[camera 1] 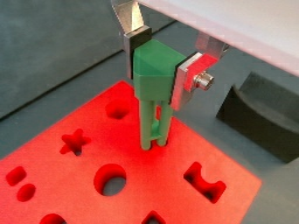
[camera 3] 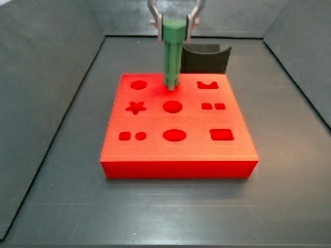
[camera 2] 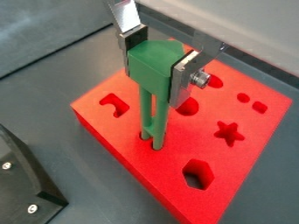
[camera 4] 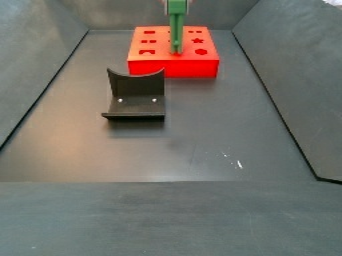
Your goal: Insert the 3 prong object.
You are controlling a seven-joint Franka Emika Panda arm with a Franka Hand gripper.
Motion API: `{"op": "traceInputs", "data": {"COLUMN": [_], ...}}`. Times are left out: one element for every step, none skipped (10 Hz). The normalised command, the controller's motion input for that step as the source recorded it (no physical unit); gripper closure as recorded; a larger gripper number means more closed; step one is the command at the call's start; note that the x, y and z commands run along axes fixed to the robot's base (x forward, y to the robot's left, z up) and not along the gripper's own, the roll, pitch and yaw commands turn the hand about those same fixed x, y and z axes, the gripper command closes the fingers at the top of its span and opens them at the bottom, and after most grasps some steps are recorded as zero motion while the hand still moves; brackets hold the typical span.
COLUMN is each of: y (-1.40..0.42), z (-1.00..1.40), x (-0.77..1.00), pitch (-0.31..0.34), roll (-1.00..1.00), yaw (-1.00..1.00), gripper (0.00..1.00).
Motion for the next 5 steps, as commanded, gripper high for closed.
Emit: {"op": "traceInputs", "data": {"y": [0.00, 0.00, 0.00, 0.00, 0.00], "z": [-0.63, -0.60, -0.53, -0.27, 0.00], "x": [0.22, 0.23, 0.17, 0.15, 0.00], "pitch": [0.000, 0.010, 0.057, 0.039, 0.000], "roll": [0.00, 0.00, 0.04, 0.00, 0.00], "yaw": [-0.15, -0.15, -0.14, -0.11, 0.00], "gripper": [1.00, 1.00, 1.00, 1.00, 1.00]}}
